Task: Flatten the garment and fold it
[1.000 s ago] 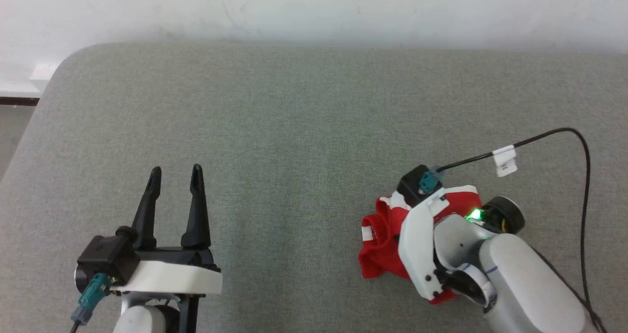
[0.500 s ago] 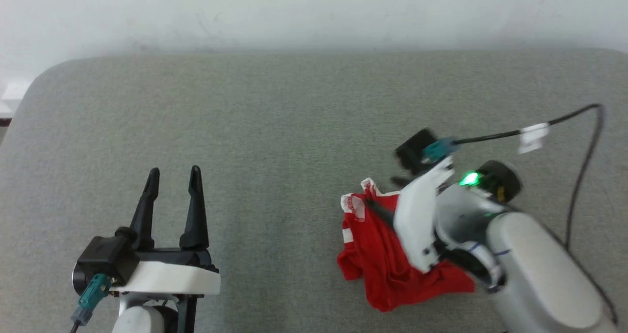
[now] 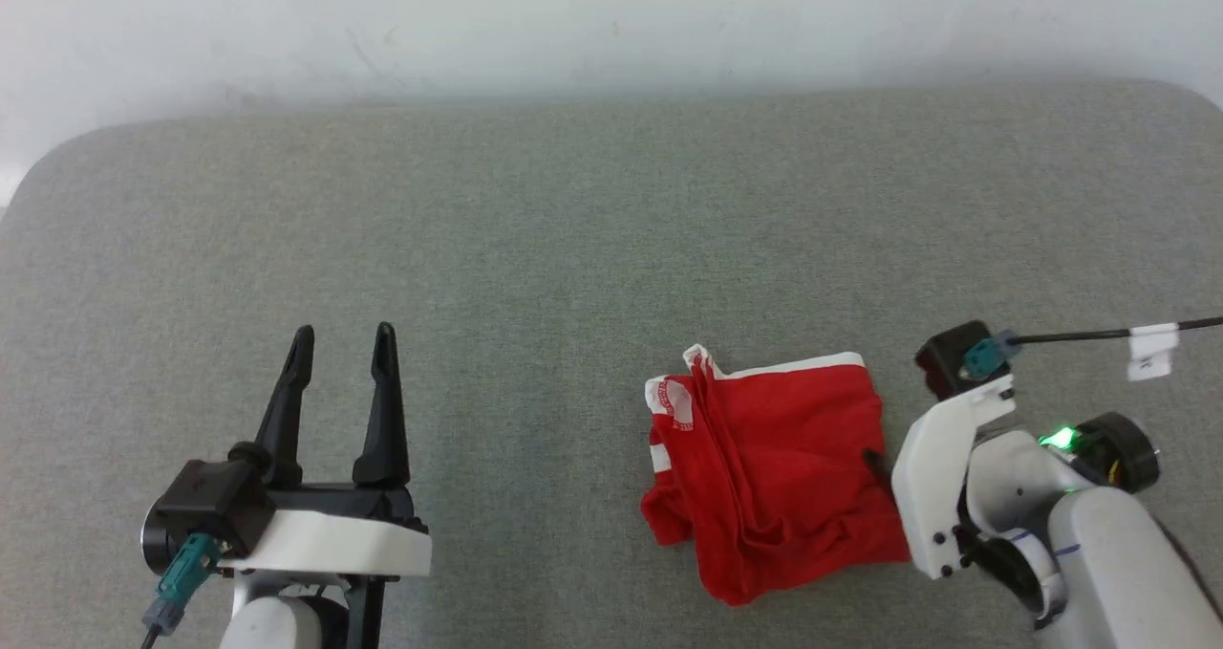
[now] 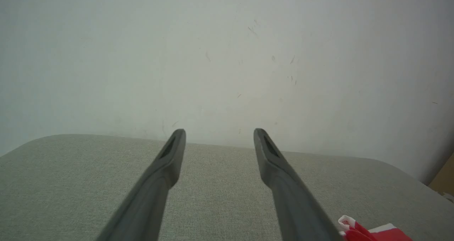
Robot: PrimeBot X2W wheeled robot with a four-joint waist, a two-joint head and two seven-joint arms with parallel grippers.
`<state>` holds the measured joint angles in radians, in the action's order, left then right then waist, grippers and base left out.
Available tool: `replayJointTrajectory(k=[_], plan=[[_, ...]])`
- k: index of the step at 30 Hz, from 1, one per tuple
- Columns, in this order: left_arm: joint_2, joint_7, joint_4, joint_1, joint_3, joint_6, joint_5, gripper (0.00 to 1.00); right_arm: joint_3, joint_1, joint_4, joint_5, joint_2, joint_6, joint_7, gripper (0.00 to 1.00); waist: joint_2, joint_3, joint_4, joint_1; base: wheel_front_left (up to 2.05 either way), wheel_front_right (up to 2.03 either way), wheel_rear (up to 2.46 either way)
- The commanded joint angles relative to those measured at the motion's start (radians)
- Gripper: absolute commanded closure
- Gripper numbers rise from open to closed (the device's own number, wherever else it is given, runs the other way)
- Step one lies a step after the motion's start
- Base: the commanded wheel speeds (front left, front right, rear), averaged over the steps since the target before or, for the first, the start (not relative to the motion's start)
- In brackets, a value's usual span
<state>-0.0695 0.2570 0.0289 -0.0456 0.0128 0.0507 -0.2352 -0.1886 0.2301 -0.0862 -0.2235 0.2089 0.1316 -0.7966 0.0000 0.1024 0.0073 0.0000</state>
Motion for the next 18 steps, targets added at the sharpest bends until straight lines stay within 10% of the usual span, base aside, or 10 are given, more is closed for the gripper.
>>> replayJointTrajectory(k=[1,13,14,15,16,18], plan=[[0.0,0.005,0.003,0.006,0.002,0.002,0.009,0.0,-0.002,-0.009,-0.022,0.017,-0.017,-0.001,0.012,0.0,0.0,0.005,0.007,0.0,0.0,0.0,0.0],[0.003,0.005,-0.002,-0.003,0.004,0.003,0.01,0.0,-0.041,0.01,-0.231,0.071,-0.053,-0.001,0.125,0.0,0.0,0.031,0.03,0.0,0.0,0.0,0.0],[0.003,0.005,-0.003,-0.003,0.004,0.003,0.01,0.0,-0.044,0.014,-0.248,0.067,-0.055,-0.001,0.127,0.09,0.0,0.032,0.03,0.0,0.0,0.0,0.0],[0.004,0.005,-0.003,-0.003,0.003,0.003,0.011,0.0,-0.049,0.018,-0.261,0.064,-0.055,-0.001,0.131,0.75,0.0,0.032,0.029,0.0,0.0,0.0,0.0],[0.004,0.005,-0.004,-0.003,0.003,0.003,0.012,0.0,-0.053,0.024,-0.27,0.061,-0.053,-0.001,0.14,0.98,0.0,0.033,0.028,0.0,0.0,0.0,0.0],[0.004,0.005,-0.005,-0.003,0.003,0.001,0.014,0.0,-0.064,0.035,-0.286,0.054,-0.049,-0.001,0.153,1.0,0.0,0.033,0.023,0.0,0.0,0.0,0.0]])
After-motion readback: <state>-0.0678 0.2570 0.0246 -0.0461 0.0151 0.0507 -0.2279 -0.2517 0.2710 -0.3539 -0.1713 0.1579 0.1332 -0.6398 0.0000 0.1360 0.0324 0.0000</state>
